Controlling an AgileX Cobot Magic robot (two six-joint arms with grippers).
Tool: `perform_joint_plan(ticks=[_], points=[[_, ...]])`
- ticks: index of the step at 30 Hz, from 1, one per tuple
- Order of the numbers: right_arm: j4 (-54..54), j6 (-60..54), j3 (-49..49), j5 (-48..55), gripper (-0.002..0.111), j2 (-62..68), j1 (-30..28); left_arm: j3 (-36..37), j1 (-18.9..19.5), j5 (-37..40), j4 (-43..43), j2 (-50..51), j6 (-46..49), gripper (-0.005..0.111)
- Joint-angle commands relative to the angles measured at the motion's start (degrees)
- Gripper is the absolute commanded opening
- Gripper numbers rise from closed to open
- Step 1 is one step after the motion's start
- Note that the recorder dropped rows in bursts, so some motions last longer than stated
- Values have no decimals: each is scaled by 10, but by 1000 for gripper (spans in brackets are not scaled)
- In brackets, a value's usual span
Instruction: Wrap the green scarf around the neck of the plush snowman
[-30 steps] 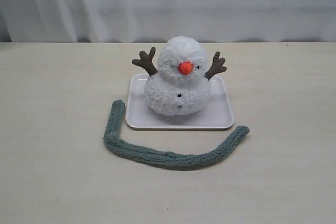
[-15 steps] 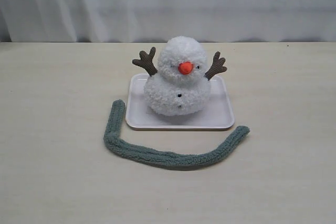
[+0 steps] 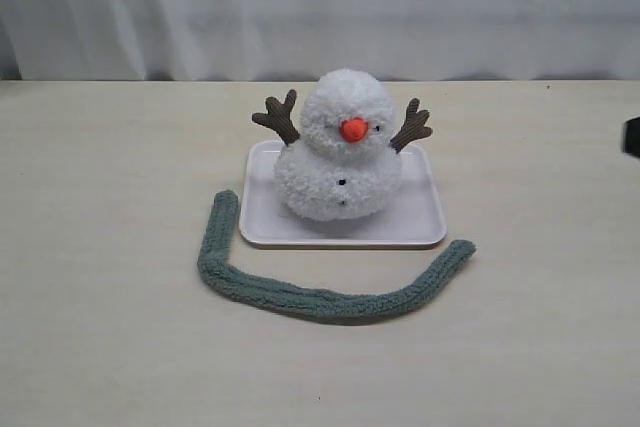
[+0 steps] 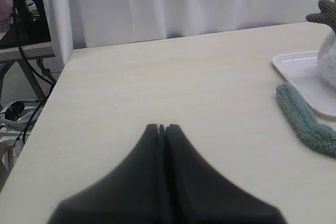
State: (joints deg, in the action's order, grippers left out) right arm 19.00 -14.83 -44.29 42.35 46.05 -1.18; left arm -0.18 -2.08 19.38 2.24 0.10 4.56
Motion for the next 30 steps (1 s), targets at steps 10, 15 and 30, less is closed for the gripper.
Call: perform_joint_plan(ticks=[10,15,30], points=[[47,-140,-10,-29,62,223,267,2,1,-7,1,-1,1,0],[-107,-50,-52,-36,62,321,375,2,1,-7,1,-1,1,0],[-182,-68,-152,-96,62,562,426,2,1,-7,1,-1,1,0]])
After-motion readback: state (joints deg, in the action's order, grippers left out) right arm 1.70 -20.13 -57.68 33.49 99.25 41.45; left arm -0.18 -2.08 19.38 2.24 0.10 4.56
